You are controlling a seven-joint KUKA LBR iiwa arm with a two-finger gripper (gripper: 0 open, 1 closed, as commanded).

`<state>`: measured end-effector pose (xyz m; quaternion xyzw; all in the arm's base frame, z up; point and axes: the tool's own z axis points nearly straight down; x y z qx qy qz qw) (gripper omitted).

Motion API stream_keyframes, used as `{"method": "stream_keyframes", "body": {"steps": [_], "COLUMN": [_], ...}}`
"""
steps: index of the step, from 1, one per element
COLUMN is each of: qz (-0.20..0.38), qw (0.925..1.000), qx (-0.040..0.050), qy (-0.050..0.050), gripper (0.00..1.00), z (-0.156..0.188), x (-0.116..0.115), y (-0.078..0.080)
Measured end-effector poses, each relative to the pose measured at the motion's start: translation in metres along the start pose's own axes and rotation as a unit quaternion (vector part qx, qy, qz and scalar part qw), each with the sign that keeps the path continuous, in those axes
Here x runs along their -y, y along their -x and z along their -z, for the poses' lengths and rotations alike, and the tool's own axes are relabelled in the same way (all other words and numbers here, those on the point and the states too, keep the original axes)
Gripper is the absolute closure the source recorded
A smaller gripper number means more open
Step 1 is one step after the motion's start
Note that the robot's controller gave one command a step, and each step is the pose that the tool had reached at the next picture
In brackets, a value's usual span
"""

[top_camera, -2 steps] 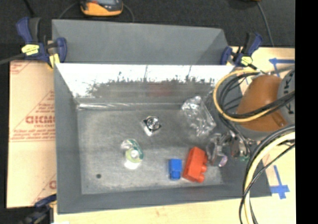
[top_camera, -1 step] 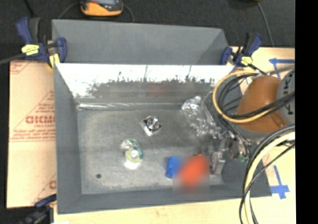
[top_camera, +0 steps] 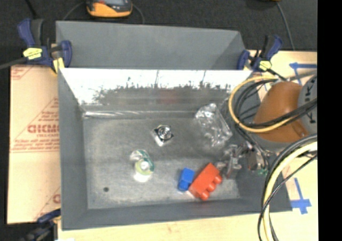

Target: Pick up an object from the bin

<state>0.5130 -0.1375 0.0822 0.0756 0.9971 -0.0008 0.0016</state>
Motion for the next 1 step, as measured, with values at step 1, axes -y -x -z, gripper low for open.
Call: {"method": "stream_keyframes", "body": {"steps": [1], "qz": [0.013], "qw": [0.9999], "qx": [0.0049], "qy": [0.0], "gripper": [1.0], "z": [0.1422], "x": [-0.0231], "y": [0.0132]}}
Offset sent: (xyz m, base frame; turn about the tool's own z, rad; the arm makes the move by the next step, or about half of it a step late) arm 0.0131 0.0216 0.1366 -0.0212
